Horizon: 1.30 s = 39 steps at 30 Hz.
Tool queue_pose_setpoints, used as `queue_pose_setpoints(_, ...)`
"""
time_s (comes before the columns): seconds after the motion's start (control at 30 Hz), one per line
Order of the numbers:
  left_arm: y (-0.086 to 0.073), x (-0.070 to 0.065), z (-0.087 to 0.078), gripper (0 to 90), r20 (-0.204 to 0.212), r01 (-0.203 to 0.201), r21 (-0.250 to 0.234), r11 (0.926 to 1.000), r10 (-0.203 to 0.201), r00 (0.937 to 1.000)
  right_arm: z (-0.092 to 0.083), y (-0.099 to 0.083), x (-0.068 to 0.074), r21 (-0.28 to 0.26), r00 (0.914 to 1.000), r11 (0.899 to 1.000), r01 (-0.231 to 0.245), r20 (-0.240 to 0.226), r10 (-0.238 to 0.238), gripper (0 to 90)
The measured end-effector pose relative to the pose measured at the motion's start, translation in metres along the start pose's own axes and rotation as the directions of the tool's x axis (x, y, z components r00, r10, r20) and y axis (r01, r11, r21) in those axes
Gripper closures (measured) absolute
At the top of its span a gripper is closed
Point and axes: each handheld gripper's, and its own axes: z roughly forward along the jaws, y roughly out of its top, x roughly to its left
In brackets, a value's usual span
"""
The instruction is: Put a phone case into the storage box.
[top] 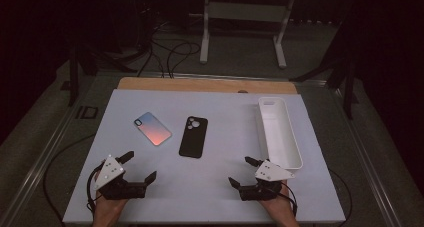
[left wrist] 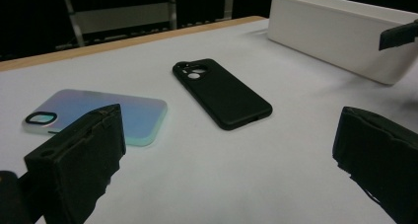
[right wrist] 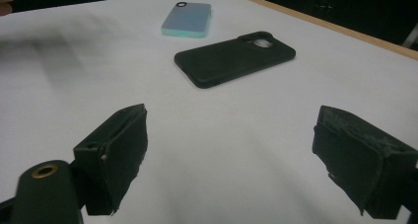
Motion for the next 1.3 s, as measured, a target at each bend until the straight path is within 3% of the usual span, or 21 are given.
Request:
queue_pose_setpoints(0.53,-0.001,0.001,0.001,0.0,-0.028,0.021,0.011,0.9997,-0.021,0.9994,-0.001,0.001,0.001,-0.014,1.0000,1.000,0.004,0.005,-0.004,13.7)
queue_pose_setpoints(0.63,0.000,0.003,-0.001,0.0,-0.001,0.059,0.000,0.9983,-0.059,0.9983,0.000,0.001,0.003,-0.014,0.9999,1.000,0.014,0.003,-0.014,13.6)
queue_pose_setpoints(1.1,0.008,0.013,-0.001,0.1,-0.053,0.107,-0.017,0.9941,-0.108,0.9928,0.002,0.002,0.008,-0.005,0.9995,0.999,0.032,0.000,-0.032,13.6)
queue_pose_setpoints(1.2,0.011,0.012,0.003,0.0,-0.063,0.108,0.010,0.9941,-0.107,0.9923,0.003,0.002,0.006,-0.002,0.9998,1.000,0.021,0.004,-0.021,13.8)
queue_pose_setpoints(1.3,0.013,0.011,0.009,0.0,-0.060,0.082,0.058,0.9949,-0.079,0.9951,0.003,0.002,0.005,0.001,0.9996,1.000,0.027,-0.001,-0.027,13.8)
